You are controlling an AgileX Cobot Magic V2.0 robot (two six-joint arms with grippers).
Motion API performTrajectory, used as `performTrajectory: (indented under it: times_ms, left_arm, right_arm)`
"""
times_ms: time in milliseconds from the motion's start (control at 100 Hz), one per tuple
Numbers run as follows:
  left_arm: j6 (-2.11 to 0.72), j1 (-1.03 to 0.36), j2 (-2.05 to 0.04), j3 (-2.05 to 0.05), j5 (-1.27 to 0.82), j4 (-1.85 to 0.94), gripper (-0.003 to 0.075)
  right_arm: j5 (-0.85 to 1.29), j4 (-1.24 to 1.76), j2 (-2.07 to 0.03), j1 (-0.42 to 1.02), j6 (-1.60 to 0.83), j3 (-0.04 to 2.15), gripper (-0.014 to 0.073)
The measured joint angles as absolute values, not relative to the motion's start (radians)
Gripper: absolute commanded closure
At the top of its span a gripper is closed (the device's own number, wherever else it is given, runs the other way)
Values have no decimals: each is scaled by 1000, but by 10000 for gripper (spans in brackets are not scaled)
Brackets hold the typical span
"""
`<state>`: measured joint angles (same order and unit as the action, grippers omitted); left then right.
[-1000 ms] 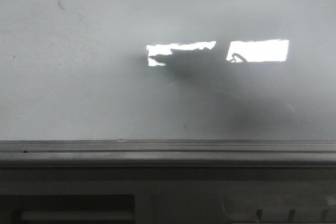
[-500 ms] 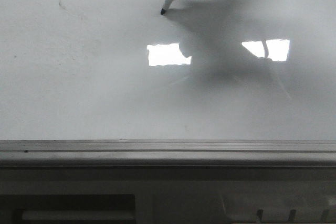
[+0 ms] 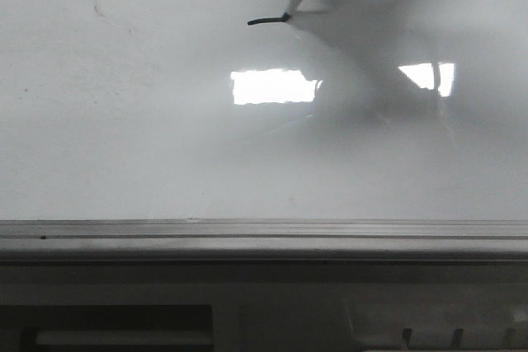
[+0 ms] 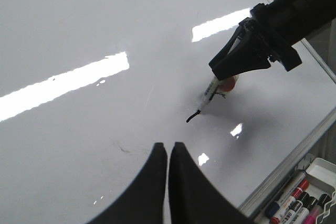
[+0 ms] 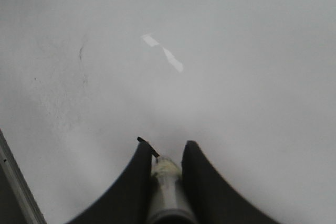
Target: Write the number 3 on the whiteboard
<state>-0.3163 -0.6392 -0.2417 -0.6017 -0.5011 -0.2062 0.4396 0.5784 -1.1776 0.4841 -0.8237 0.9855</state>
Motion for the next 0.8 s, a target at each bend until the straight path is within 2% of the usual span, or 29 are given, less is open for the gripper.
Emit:
performTrajectory:
  times_ms: [500, 800]
  left_arm:
    - [-316, -639, -242, -602, -501, -208, 741]
    - [-316, -639, -242, -602, -501, -208, 741]
  right_arm:
    - [366, 620, -1217, 585, -819, 926, 642]
    - [462, 646, -1139, 451, -813, 899, 642]
